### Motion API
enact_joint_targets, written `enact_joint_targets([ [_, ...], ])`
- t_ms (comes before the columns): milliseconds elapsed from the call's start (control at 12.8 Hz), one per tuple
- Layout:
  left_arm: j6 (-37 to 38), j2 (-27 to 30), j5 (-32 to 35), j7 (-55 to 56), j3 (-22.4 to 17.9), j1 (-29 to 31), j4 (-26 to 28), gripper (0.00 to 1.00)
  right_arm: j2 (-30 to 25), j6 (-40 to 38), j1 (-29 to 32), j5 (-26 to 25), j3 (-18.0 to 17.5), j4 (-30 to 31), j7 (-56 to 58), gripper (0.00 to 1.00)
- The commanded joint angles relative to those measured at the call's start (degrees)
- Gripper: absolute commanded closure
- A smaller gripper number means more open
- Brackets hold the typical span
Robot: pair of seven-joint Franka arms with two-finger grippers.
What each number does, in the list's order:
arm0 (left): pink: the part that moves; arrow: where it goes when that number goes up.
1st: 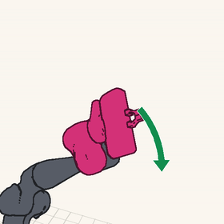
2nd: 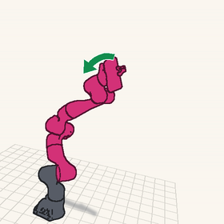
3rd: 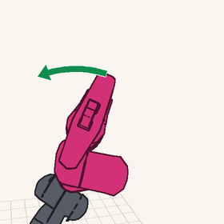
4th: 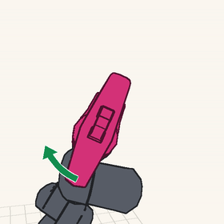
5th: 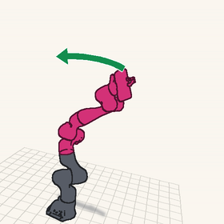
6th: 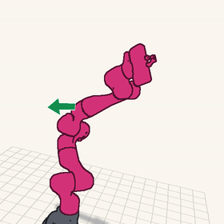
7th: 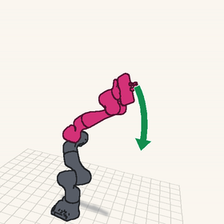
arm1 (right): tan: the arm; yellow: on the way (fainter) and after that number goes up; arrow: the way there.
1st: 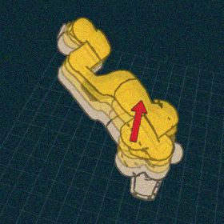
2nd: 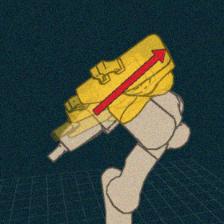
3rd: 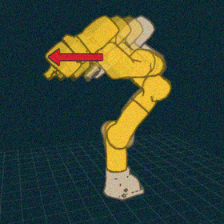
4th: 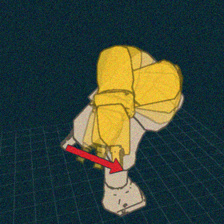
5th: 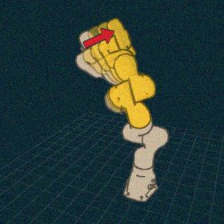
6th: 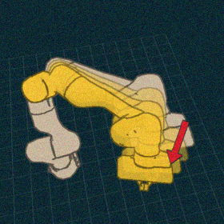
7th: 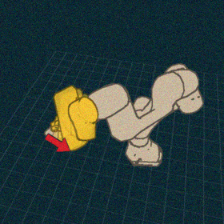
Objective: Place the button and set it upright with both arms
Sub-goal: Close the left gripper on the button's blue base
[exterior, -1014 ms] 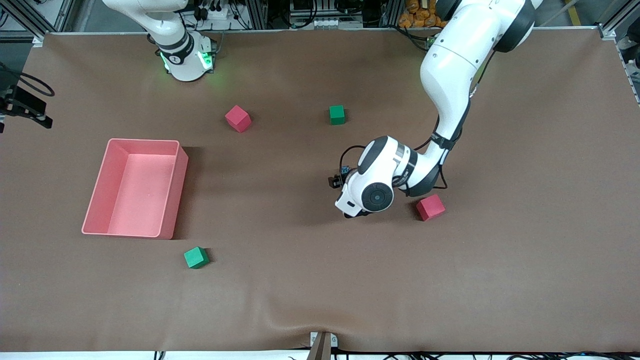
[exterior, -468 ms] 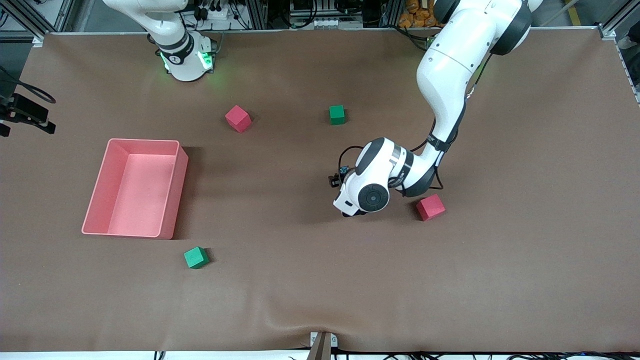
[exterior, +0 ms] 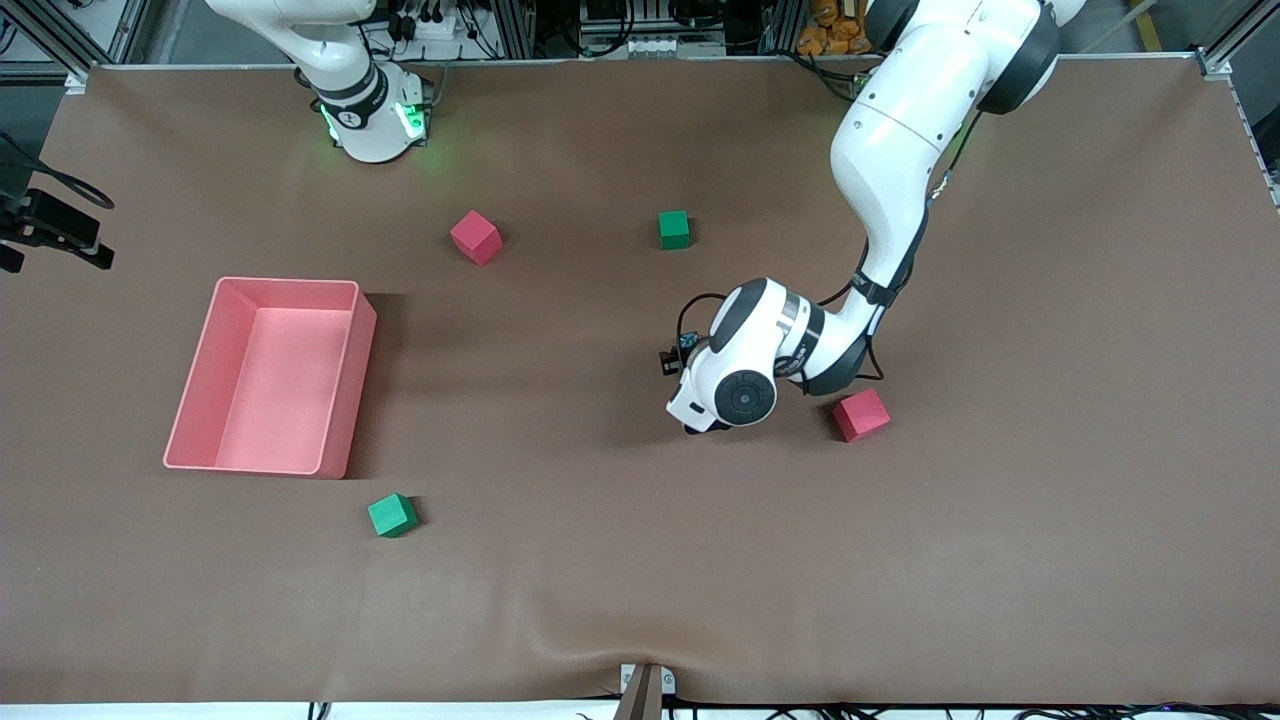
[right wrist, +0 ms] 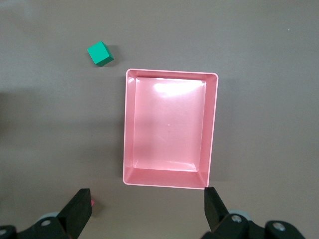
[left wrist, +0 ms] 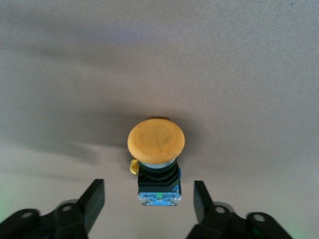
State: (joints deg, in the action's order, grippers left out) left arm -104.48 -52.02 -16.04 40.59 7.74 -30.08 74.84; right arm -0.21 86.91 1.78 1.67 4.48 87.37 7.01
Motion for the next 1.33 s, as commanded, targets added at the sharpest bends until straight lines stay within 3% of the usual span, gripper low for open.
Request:
enact_joint_targets([
  [0,-0.72,-1.33,-1.36,-0.68,-0.36,-0.86,-1.19,0.25,0.29,-1.04,-0.11,0.79,0.00,-1.41,-1.90,0.00],
  [546,-0.99,-1.50,-1.36,-0.68,-0.36,-0.86,-1.19,0.34,0.12,-1.31,-0.46,0.36,0.00,-1.32,-2.61,0.00],
  [780,-1.08,-1.85,-1.36,-0.68,-0.36,-0.86,-1.19,0.44,0.12,-1.83,-0.46,0.09,-0.08,-1.32,-2.78,0.00],
  [1247,-1.16,-1.68,-1.27,0.19,-0.36,-1.21,-1.19,1.00,0.12,-2.36,-0.20,0.09,0.18,-1.67,-3.23,0.00],
])
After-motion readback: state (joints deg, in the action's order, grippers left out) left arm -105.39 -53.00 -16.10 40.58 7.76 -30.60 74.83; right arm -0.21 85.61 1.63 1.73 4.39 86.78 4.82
